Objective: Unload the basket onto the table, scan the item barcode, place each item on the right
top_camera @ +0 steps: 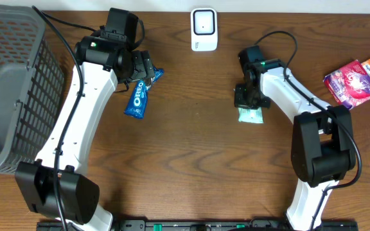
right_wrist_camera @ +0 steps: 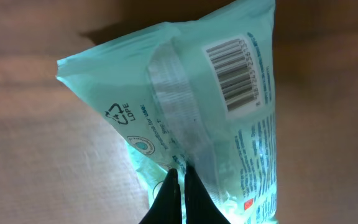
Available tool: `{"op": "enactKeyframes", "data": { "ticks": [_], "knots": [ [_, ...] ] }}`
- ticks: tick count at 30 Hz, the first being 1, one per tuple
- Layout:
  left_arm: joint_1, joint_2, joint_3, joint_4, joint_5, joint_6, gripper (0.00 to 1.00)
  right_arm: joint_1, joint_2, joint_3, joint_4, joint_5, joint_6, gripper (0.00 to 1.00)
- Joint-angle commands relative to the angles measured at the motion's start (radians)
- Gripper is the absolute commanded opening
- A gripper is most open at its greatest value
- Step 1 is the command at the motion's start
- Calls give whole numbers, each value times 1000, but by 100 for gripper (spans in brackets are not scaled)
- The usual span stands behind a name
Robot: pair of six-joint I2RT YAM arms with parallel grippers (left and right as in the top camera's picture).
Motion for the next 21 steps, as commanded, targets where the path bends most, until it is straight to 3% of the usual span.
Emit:
{"op": "enactKeyframes", "data": {
  "ticks": [1,6,11,15,21],
  "knots": [
    [1,5,5,-5,-9,2,98,-2,-48,61,-46,-5,-19,1],
    [1,5,5,-5,-9,2,98,-18,-114,187,-150,56,-39,1],
    [1,5,5,-5,-9,2,98,-32,-134,191,-200,75,-39,1],
    [1,5,5,-5,-9,2,98,-33,-130,137,-226,70,-39,1],
    [1,5,5,-5,-9,2,98,-26,-130,-43,-115,5,-24,1]
  ]
}}
